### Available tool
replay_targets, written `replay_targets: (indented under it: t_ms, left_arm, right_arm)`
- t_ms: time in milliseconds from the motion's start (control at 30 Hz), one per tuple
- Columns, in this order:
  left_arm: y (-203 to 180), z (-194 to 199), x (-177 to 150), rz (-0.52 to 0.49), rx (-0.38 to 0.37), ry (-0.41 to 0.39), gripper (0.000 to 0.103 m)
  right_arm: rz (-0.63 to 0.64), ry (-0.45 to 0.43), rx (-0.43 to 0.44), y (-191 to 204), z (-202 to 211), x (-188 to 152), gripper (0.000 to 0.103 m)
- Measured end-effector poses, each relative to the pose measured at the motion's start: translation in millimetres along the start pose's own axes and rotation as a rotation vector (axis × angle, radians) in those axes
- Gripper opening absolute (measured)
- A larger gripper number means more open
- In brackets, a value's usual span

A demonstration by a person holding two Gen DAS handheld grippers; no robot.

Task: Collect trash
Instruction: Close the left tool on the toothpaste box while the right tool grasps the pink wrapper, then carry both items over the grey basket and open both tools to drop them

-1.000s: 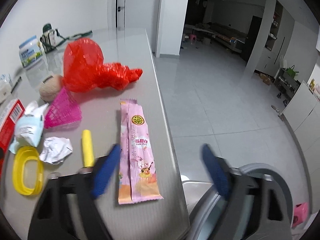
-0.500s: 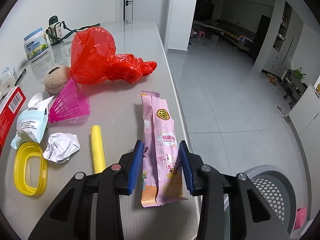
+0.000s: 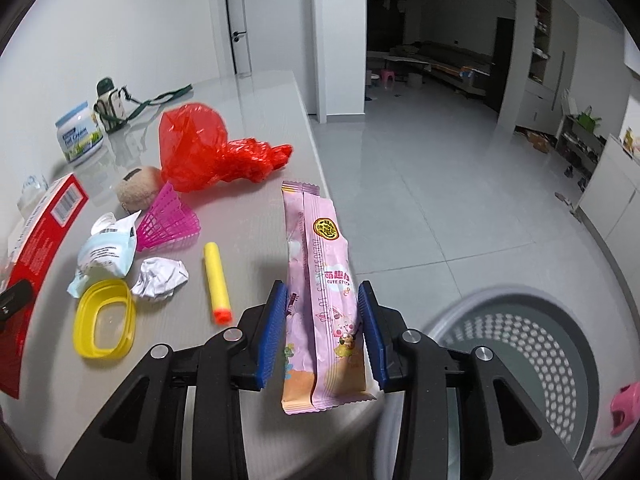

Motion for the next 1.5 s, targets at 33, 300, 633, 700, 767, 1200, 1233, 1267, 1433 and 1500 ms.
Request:
replay_targets:
  t_ms: [33,300,633,700,767,1200,1233,1267,1433,1500]
  left_arm:
    - [-10.1,1.5,2.7,-0.012,-0.018,-0.008,0.051]
    - [-99.5,4.9,11.0,-0.082,-0.201,-0.022,0.051]
    - [-222.6,12.1,-16.1,-0.203,-0.43,0.023,0.051]
    - [-244.2,13.8,-23.5,-0.233,-0.47,0.032,0.051]
    - [-265.1,14.4,-31.4,-0.258,-0.504,0.046,0.051]
    - [-334.0,-2.1,-83.9,-0.382,-0.596,0.174,0.051]
    - [-336.9,-2.8,-85.1,-0.385,-0.598,0.179,0.051]
    - [-337.8,-4.7,-88.0,-0.39,-0.6,0.187,0.051]
    - [-343.3,-7.8,-96.3,-0.402,-0.599,0.211,0.051]
    - [-343.3,-10.4,-97.1,-0.405,-0.598,0.221,0.051]
  right_arm:
    - [-0.009,-0.003,-0.007,-5.5,6.7,-0.9,0.036]
    - [-0.094,-0.024,-0.118,-72.4,60.3,-18.0,0.036]
    - [-0.247,0.005,-0.263,-165.5,113.9,-73.2,0.036]
    - [-0.267,0.009,-0.285,-178.8,121.1,-83.3,0.036]
    - [-0.286,0.012,-0.303,-190.4,126.6,-91.5,0.036]
    - [-0.343,0.062,-0.306,-210.1,122.5,-120.5,0.036]
    - [-0.346,0.067,-0.305,-211.0,121.6,-122.5,0.036]
    - [-0.349,0.073,-0.305,-211.9,120.4,-124.6,0.036]
    - [-0.361,0.087,-0.3,-216.4,118.2,-130.0,0.036]
    - [-0.363,0.087,-0.298,-216.1,117.3,-131.7,0.036]
Point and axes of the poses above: each gripper's, at about its wrist camera, not at the fingertips, and z roughly against the way its jaws point, y to its left, x to its top, the point moved 10 cm from there along -z, roughly the way its jaws point, and after that the axes turned 15 degrees about -y, right-handed, at the moved point
